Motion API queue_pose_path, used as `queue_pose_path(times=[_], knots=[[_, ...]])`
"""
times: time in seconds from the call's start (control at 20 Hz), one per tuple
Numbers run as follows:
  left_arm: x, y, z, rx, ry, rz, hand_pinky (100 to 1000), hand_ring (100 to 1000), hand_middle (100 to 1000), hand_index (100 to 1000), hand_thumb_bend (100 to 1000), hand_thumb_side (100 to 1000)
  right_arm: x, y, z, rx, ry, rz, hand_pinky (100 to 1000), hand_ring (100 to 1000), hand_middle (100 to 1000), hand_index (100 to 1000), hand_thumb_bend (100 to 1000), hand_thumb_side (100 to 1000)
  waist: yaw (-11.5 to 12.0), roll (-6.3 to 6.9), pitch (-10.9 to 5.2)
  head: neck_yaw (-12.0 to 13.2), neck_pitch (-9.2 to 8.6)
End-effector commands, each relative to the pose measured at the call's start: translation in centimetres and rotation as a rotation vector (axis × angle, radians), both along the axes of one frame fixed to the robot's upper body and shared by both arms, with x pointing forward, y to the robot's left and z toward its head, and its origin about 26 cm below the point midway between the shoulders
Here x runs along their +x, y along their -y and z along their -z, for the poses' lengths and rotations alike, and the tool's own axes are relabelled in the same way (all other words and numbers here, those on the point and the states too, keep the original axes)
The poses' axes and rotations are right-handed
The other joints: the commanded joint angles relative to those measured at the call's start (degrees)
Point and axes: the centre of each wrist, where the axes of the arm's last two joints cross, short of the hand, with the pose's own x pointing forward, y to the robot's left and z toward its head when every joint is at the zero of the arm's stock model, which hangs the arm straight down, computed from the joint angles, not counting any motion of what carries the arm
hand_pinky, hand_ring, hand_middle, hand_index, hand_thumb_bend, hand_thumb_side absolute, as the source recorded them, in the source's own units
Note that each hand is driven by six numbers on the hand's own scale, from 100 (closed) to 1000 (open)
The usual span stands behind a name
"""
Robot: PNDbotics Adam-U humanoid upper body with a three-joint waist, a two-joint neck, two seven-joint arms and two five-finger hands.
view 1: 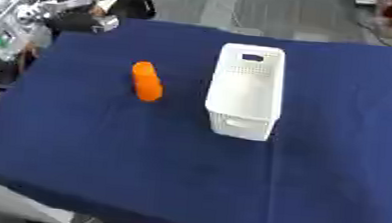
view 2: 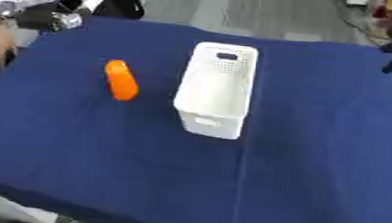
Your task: Pick up objects on the table and place them in the box.
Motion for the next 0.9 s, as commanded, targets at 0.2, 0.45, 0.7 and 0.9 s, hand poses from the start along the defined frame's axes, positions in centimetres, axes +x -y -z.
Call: queue_pose_path(times=[0.2,0.45,0.7,0.9], knots=[[0.1,-0.4,-1.8,0.004,0.032,-0.002,968,928,1000,1000,111,1000,0.0,0.2,-0.9,-0.022,0.026,-0.002,425,584,660,677,100,928,-0.08,-0.06,-0.58,-0.01,0.02],[0.5,-0.4,-1.3,-0.024,-0.021,-0.019,895,918,1000,1000,130,1000,0.0,0.2,-1.0,-0.021,0.027,-0.005,425,584,660,677,100,928,-0.16,-0.04,-0.56,0.04,0.02],[0.9,-0.5,-1.0,-0.041,-0.100,-0.070,788,905,1000,1000,144,1000,0.0,0.0,-1.0,-0.020,0.027,-0.010,424,584,660,677,100,923,-0.29,-0.10,-0.49,0.15,0.02],[1.1,-0.2,-0.9,-0.020,-0.164,-0.087,725,888,1000,1000,163,1000,0.0,-0.1,-1.0,-0.020,0.027,-0.015,424,584,660,677,100,929,-0.48,-0.15,-0.34,0.35,0.02]])
